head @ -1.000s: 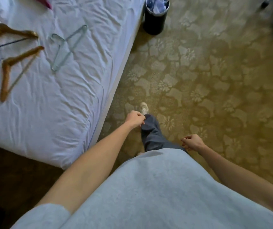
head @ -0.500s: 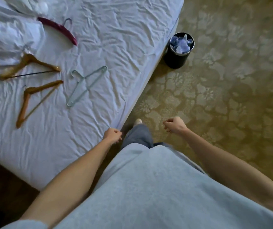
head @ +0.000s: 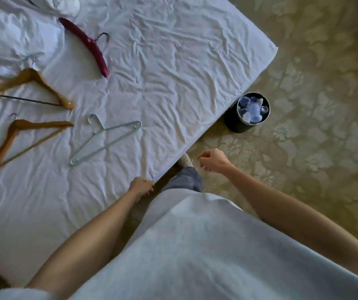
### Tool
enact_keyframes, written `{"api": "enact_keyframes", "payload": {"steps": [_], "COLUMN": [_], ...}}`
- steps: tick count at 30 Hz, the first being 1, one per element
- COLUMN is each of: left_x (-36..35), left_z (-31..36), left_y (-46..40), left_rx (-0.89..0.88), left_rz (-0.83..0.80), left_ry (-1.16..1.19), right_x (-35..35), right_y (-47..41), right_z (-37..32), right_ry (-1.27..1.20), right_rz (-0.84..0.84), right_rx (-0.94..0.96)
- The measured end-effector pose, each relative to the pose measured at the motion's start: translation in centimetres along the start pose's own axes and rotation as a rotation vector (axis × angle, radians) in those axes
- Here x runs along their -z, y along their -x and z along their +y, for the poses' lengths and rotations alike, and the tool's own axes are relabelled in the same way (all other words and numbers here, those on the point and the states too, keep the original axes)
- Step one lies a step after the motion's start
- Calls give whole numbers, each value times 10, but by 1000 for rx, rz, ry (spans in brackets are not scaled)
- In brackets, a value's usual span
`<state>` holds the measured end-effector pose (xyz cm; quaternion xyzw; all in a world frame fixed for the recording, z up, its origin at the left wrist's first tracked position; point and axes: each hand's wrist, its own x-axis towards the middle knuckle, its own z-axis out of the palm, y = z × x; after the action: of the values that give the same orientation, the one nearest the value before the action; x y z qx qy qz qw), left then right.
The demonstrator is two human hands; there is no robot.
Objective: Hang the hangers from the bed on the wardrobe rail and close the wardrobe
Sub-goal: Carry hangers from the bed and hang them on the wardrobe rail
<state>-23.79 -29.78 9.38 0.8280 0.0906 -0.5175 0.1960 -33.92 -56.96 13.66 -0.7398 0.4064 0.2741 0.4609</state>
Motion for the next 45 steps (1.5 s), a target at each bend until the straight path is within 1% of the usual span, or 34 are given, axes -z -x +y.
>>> {"api": "enact_keyframes", "payload": {"steps": [4,7,10,14,17,21,25,28,30,32,35,37,40,45], "left_x": [0,4,13,24,38,57,82,108,124,133,148,155,156,152], "left_z": [83,129,164,194,207,213,199,179,160,142,129,125,118,113], "left_y": [-7,-13,-20,-29,-35,-50,-76,-103,-133,-165,-204,-226,-268,-311], "left_rx": [-44,-74,-73,0,69,151,243,335,419,500,611,663,690,719], "left_rz": [-23,-11,23,68,145,276,377,459,501,511,478,448,402,398], "left_ry": [83,167,285,459,581,697,847,934,939,929,888,876,878,868], "right_x": [57,91,116,135,141,126,83,41,8,-20,-58,-81,-114,-145], "right_y": [-40,-65,-93,-132,-167,-215,-252,-279,-315,-354,-400,-418,-455,-498], "right_z": [3,2,-8,-39,-78,-154,-244,-308,-345,-375,-413,-438,-467,-483], "right_ry": [124,195,280,393,433,506,494,498,515,529,516,520,525,405], "right_rz": [-3,-31,-69,-159,-230,-351,-433,-445,-401,-282,-150,-88,3,83], "right_rx": [-49,-73,-91,-47,10,138,270,342,359,336,291,337,403,327]}}
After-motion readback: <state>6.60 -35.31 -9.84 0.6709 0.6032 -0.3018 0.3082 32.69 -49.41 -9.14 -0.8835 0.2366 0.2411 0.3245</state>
